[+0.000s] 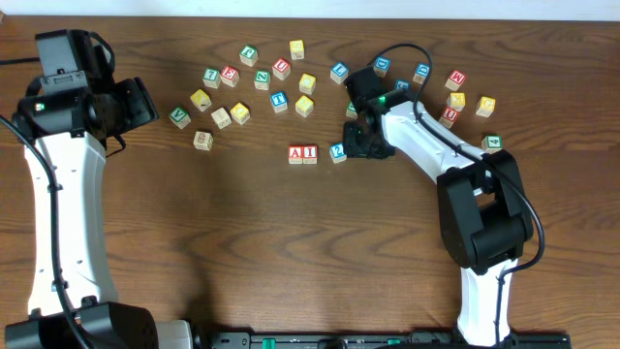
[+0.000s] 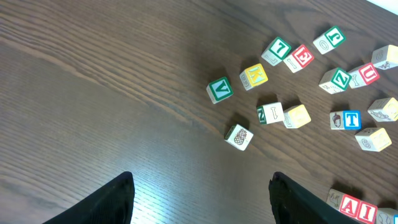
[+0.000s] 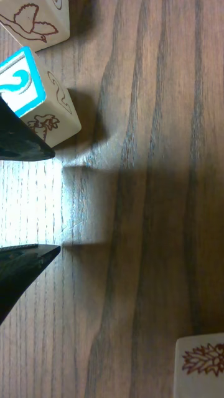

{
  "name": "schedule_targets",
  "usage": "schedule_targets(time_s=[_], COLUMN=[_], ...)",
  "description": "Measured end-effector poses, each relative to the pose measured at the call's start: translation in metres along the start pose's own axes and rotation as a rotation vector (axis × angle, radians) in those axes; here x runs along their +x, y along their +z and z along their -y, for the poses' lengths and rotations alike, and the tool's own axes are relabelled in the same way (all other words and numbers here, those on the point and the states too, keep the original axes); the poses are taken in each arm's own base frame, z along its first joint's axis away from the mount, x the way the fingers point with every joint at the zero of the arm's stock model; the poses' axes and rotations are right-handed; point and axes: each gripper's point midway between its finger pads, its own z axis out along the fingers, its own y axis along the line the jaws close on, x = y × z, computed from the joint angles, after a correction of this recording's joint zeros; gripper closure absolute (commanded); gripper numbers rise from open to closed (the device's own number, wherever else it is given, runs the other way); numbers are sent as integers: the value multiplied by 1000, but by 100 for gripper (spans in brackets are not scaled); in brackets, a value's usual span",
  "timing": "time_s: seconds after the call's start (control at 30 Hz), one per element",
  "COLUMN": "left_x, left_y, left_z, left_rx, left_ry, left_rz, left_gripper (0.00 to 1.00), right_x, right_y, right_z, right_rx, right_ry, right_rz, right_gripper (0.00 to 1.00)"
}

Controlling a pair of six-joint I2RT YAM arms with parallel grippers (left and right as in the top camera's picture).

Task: Spell out AI2
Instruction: 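Push the '2' block left against the 'I' block with the right gripper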

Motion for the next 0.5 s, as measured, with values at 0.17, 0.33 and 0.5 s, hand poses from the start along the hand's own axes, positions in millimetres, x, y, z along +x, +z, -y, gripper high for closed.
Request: schedule_targets(time_s=[0.17,0.33,0.5], left_x=[0,0,0], left_y=[0,0,0], left_z=[0,0,0], left_rx=[0,0,0], left_ry=[0,0,0], left_rz=[0,0,0], left_gripper=[31,31,31], right_x=[2,5,8], right_y=[0,0,0], right_z=[-5,-12,-20], right_rx=[-6,-18,-27], right_ry=[-11,-25,-33], right_rz=[-2,-5,-5], right_gripper=[62,62,61])
